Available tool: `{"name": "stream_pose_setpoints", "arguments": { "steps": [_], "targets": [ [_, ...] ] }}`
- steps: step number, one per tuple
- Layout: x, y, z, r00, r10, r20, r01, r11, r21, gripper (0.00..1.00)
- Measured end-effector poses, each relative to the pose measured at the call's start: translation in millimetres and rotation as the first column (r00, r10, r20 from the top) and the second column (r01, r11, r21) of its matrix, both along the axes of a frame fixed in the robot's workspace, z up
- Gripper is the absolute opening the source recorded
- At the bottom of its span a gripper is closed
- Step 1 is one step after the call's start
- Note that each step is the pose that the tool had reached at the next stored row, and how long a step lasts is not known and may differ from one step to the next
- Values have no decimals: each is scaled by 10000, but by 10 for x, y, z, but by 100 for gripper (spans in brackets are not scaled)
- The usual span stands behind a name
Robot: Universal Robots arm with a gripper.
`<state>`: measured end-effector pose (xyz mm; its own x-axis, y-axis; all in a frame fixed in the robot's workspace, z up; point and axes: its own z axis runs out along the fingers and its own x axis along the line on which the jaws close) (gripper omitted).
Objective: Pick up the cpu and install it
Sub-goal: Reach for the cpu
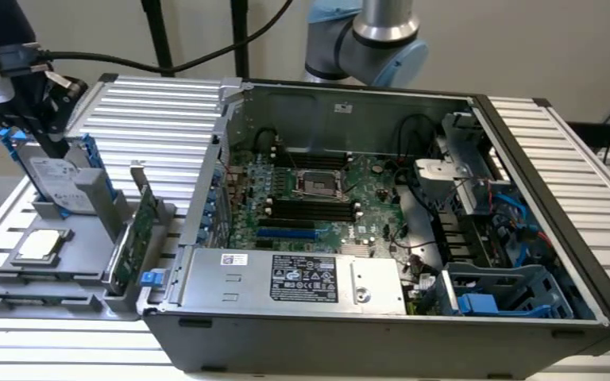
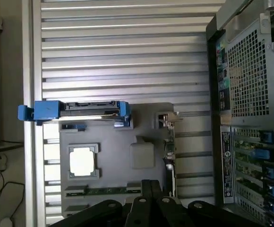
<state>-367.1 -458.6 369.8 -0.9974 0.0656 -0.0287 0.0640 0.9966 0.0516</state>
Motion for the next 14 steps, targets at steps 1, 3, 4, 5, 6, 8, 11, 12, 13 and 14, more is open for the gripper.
{"name": "stream_pose_setpoints", "arguments": {
  "steps": [1,3,4,5,6,8,11,12,13,14],
  "targets": [
    [-45,0,-10,10000,0,0,0,10000,0,11],
    [-135,0,-25,10000,0,1,0,10000,1,11],
    [-182,0,-31,10000,1,-1,-1,10000,0,11],
    [-227,0,-36,10000,0,0,0,10000,0,11],
    [-274,0,-39,10000,0,0,0,10000,0,11],
    [-364,0,-45,10000,0,0,0,10000,0,11],
    [-498,0,-49,10000,0,0,0,10000,0,11],
    [-544,0,-51,10000,0,0,0,10000,0,11],
    [-590,0,-52,10000,0,1,0,10000,0,11],
    [-638,0,-53,10000,0,0,0,10000,0,11]
  ]
}}
